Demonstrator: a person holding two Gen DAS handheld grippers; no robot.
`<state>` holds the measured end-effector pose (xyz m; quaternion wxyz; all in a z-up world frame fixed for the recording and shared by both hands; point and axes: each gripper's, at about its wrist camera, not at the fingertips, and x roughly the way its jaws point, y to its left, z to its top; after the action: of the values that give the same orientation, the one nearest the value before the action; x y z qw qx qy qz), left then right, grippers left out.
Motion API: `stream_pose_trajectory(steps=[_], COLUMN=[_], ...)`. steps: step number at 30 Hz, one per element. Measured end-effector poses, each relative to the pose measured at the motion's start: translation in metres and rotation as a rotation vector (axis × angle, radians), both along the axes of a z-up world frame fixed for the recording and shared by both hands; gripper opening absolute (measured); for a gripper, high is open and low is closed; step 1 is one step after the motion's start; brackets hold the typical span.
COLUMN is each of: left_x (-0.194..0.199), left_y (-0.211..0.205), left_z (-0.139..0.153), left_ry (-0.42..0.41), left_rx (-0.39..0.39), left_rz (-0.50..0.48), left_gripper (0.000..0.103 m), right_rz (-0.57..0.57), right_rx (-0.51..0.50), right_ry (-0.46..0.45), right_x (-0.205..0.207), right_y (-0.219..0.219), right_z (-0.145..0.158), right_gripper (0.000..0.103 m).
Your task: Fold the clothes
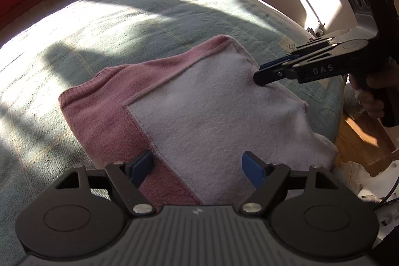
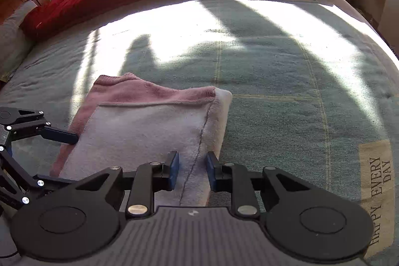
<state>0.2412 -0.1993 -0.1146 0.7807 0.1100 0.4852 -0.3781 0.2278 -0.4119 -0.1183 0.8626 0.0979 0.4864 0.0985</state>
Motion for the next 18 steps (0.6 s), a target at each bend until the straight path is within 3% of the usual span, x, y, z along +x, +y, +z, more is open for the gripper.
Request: stream_pose_trajectory(steps=[3, 11, 14, 18], left_x=[0.000, -0.007, -0.009, -0.004], left_y=[0.003, -0.010, -0.015, -0.011], left_z=[-0.006, 0.022, 0.012, -0.003], left_ry=[0.008, -0.019, 0.006, 0.022], left_rx=[-0.013, 0.014, 0.035, 0.050], left_rz=[0.008, -0.027, -0.044, -0.010], left_gripper=[0.080, 0.080, 0.081, 0.082], right_rz=[-0.052, -0.047, -0.039, -0.036], right_rx=[0.070, 0.056, 0.053, -0.010], right_ry=[0.023, -0.103, -0.089, 0.000], right_x=[-0.003, 0.009, 0.028, 0.041], right_y=[-0.011, -0.010, -0.006, -0.003], right_z=[-0.017, 0.029, 0.022, -0.008], right_gripper=[0.029, 0.026, 0.026, 0.025])
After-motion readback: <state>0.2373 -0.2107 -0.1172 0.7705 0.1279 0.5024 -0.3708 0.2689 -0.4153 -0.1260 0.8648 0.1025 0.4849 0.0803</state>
